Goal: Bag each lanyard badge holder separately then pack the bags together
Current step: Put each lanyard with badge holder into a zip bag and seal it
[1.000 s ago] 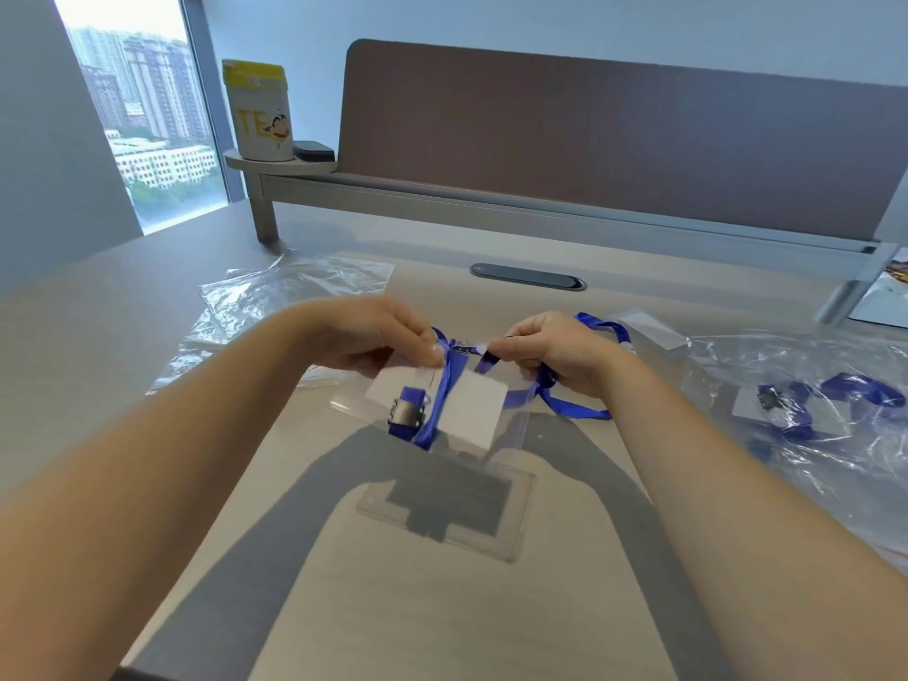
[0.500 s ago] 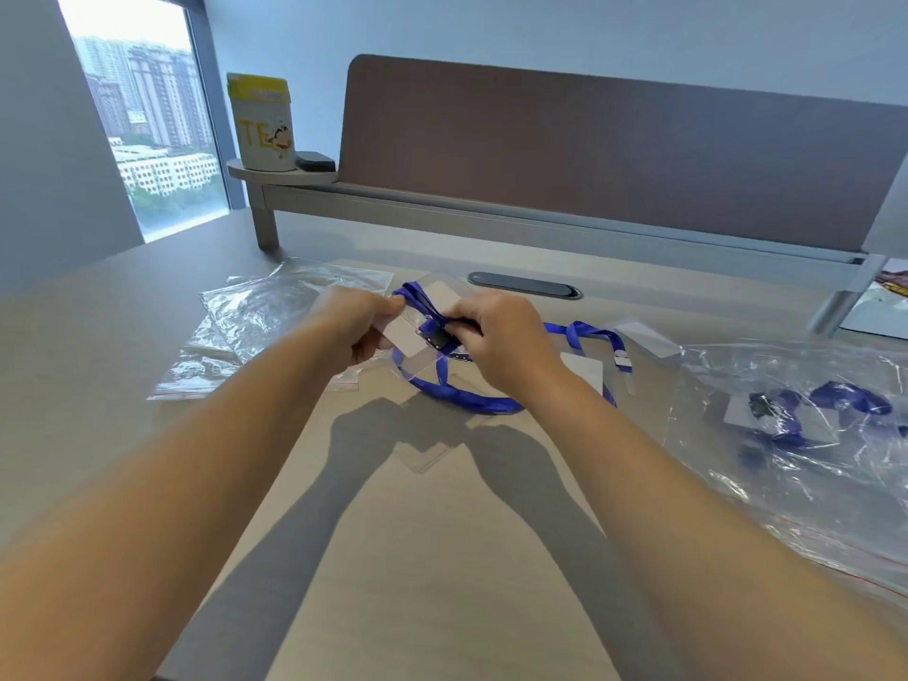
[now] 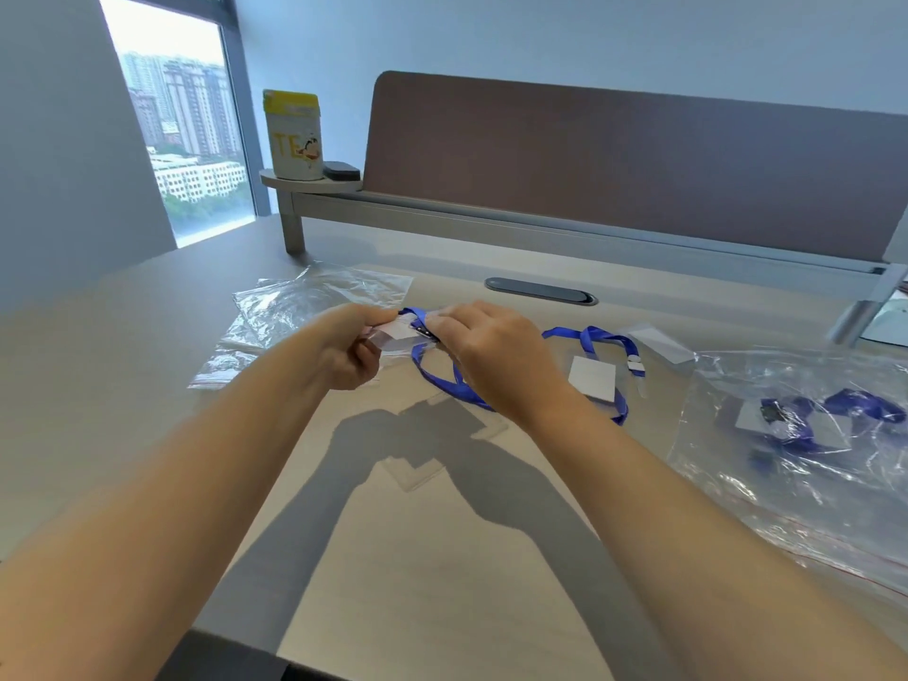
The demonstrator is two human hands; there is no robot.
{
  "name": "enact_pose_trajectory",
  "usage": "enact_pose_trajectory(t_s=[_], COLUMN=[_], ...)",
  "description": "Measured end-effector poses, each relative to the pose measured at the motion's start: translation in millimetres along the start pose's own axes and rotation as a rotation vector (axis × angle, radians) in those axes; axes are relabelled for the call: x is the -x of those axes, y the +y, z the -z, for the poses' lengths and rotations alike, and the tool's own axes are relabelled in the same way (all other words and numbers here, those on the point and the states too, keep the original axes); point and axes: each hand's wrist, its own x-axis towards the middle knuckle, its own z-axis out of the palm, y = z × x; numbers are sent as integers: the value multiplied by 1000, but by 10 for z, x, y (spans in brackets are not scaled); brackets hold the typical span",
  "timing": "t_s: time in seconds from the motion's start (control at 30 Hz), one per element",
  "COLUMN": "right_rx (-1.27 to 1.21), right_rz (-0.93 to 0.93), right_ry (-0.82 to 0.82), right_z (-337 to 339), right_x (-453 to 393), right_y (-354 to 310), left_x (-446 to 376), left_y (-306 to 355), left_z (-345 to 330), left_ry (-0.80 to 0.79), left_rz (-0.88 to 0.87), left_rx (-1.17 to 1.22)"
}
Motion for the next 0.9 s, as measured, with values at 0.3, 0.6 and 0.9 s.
enact_pose_trajectory(t_s=[0.3, 0.6, 0.9], right_rx=[-133, -484, -620], right_rz=[-196, -689, -797], right_ry=[139, 222, 210], right_z=[-142, -566, -803], right_x=[-282, -554, -463], right_y=[-174, -92, -49], left_x=[200, -425, -693], left_y=[181, -13, -75], left_z=[556, 1010, 912], left_ry=[139, 406, 389], left_rz=[-211, -577, -516], left_rx=[-330, -1359, -1640])
